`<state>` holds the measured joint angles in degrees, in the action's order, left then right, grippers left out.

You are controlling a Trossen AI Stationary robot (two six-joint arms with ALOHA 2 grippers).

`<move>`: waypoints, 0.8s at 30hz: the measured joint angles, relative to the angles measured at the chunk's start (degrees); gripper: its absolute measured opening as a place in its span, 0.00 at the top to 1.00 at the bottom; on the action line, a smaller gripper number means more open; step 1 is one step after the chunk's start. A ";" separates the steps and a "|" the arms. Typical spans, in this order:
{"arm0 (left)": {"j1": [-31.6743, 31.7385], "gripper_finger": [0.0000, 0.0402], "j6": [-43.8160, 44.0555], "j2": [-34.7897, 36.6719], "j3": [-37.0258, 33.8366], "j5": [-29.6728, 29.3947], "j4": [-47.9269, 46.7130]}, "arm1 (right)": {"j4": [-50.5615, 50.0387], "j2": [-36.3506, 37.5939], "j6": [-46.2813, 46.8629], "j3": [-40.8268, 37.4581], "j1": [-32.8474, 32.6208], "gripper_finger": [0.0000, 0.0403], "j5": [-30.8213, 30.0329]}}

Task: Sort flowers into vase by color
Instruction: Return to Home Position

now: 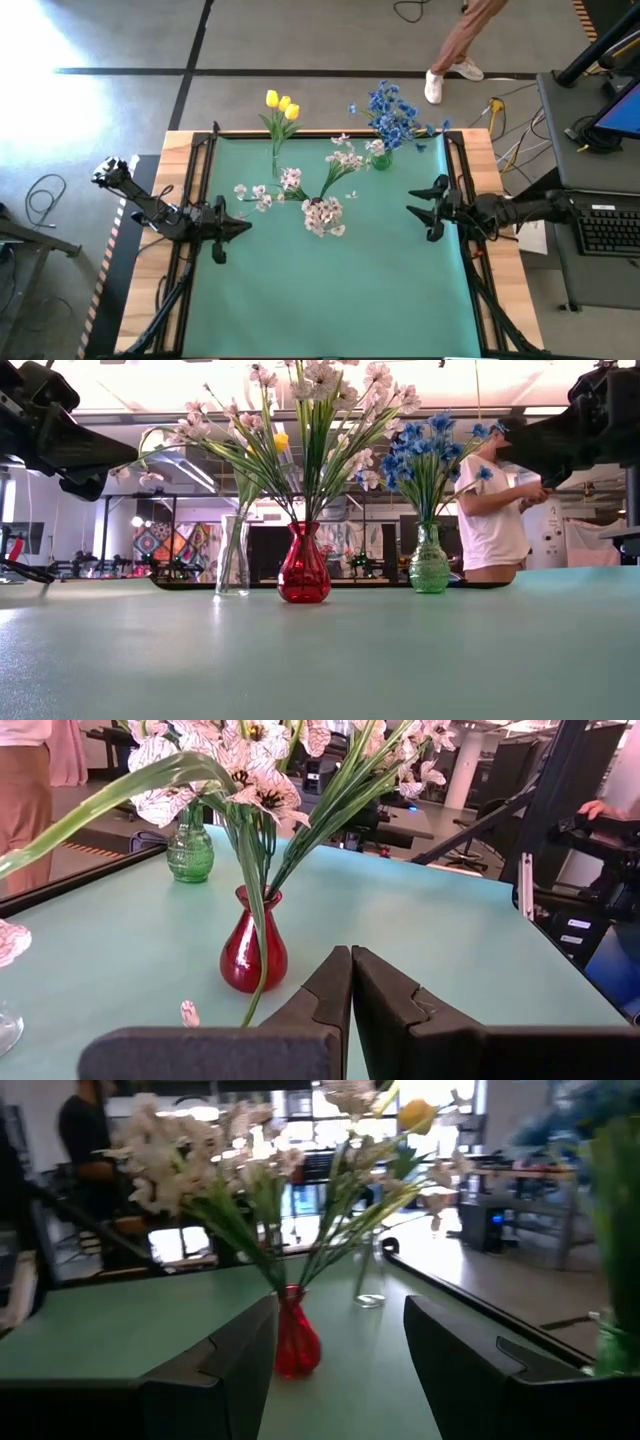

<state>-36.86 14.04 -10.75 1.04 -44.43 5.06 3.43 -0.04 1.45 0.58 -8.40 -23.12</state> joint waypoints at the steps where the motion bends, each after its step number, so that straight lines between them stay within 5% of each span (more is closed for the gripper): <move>1: 0.00 1.00 0.00 -0.04 0.00 0.00 0.00 | -0.17 -0.02 0.00 0.00 0.87 0.48 2.03; 9: 0.00 1.00 0.00 -0.04 0.00 0.00 0.00 | -1.79 -0.51 -1.31 0.00 9.31 0.48 14.97; 24: 0.00 1.00 0.00 -0.04 0.00 0.00 0.02 | -1.77 -7.35 1.73 0.04 10.18 0.48 16.12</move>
<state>-36.86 14.04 -10.79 1.04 -44.42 5.08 1.66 -7.39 3.18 0.62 1.78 -7.00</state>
